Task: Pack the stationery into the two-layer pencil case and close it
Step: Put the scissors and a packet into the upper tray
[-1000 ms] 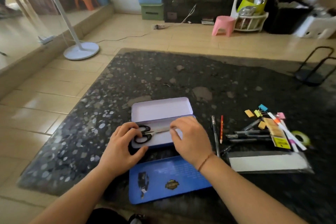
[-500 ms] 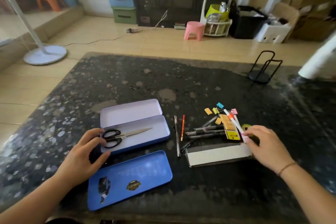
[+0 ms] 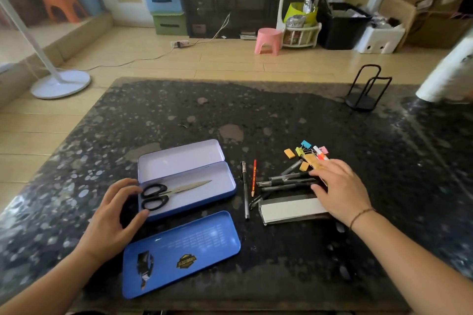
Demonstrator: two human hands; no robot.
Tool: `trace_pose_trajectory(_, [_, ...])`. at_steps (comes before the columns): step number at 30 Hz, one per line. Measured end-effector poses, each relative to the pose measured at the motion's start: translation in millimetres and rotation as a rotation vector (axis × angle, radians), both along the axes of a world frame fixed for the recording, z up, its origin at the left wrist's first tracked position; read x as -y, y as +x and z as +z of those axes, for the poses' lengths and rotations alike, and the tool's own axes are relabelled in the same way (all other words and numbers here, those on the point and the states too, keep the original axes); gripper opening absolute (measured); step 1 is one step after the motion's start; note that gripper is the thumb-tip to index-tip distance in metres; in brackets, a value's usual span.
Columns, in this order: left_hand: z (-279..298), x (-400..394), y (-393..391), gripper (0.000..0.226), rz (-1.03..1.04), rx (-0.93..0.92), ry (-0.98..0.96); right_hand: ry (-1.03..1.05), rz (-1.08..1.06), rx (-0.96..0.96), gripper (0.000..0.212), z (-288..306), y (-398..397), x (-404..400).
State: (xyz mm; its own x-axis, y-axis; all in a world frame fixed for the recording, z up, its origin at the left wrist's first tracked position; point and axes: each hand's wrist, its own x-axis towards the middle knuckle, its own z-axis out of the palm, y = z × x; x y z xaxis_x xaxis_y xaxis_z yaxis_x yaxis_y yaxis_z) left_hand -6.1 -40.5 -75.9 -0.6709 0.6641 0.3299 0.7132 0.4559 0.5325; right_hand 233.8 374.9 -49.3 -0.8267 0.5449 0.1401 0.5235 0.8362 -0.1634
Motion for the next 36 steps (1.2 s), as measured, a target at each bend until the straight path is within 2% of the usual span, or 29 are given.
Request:
trace_pose_trajectory(3, [0.8, -0.3, 1.2, 0.048, -0.001, 0.003, -0.003, -0.01, 0.21, 0.025, 0.023, 0.9, -6.4, 9.0])
trace_pose_trajectory(7, [1.4, -0.5, 1.3, 0.048, 0.005, 0.008, -0.015, -0.024, 0.245, 0.007, 0.017, 0.8, 2.6, 17.6])
trace_pose_trajectory(10, [1.7, -0.2, 0.8, 0.049, 0.001, 0.006, -0.018, -0.009, 0.345, -0.021, 0.035, 0.2, 22.8, 20.2])
trace_pose_trajectory(14, [3.5, -0.4, 3.2, 0.049, -0.002, 0.021, -0.026, 0.025, 0.475, 0.103, 0.047, 0.9, 43.0, 24.2])
trace_pose_trajectory(17, [3.8, 0.9, 6.2, 0.046, -0.012, 0.04, -0.022, 0.021, 0.518, 0.017, 0.037, 1.5, 46.3, 27.3])
trace_pose_trajectory(20, [9.1, -1.6, 2.0, 0.036, 0.014, 0.062, -0.007, 0.017, 0.506, -0.111, 0.041, 7.0, 41.9, 27.0])
trace_pose_trajectory(22, [14.0, -7.8, -2.3, 0.028, 0.088, -0.012, -0.04, -0.064, 0.471, -0.2, 0.046, 15.7, 28.8, 31.6])
trace_pose_trajectory(26, [22.0, -26.8, -0.2, 0.029, 0.181, -0.169, -0.263, -0.088, 0.488, -0.302, 0.029, 38.5, -28.8, 62.0])
trace_pose_trajectory(28, [21.5, -31.8, 5.5, 0.031, 0.205, -0.133, -0.33, -0.086, 0.496, -0.289, 0.028, 47.4, -65.3, 83.0])
trace_pose_trajectory(33, [24.0, -36.7, 9.6, 0.022, 0.244, 0.058, -0.311, -0.176, 0.521, -0.179, 0.024, 47.2, -138.4, 114.9])
trace_pose_trajectory(36, [27.6, -38.5, 4.2, 0.036, 0.252, 0.04, -0.365, -0.204, 0.514, -0.175, 0.026, 42.1, -162.6, 127.1])
